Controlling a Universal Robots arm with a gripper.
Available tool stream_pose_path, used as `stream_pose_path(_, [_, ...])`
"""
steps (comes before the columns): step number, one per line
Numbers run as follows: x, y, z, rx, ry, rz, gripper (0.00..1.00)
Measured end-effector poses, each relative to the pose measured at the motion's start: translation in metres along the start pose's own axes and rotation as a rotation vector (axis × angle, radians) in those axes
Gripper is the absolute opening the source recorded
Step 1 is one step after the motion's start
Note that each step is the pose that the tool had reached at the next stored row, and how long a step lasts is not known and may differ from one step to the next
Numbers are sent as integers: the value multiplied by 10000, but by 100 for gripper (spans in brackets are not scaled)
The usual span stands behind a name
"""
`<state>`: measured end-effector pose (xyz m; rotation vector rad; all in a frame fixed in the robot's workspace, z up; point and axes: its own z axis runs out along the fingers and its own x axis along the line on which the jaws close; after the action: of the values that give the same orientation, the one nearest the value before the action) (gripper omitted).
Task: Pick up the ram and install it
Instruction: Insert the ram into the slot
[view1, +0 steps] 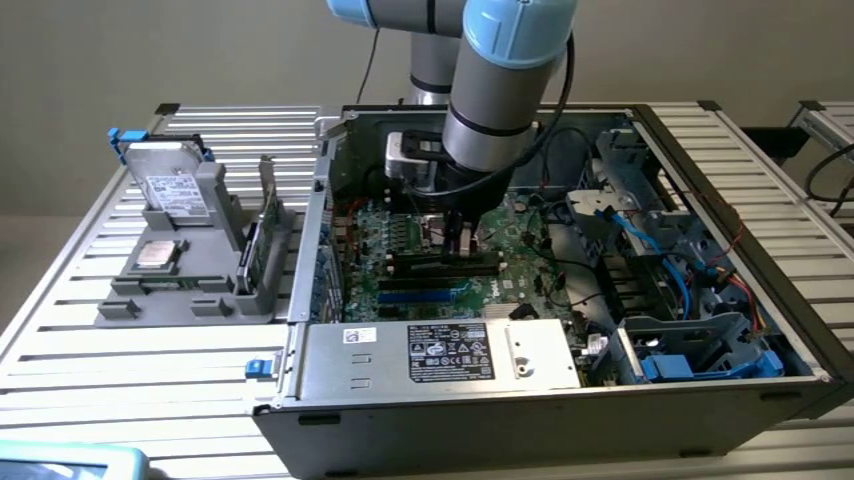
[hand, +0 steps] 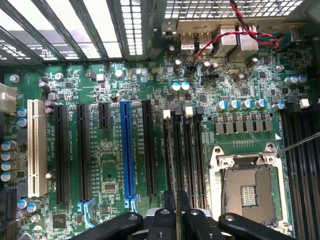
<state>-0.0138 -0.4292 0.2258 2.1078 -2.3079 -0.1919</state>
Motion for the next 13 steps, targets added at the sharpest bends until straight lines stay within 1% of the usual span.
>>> stream_pose_path(7, [-1,2,-6,22,-29,289,14])
stream_pose_path(13, [3,31,2,42,-47,500,14])
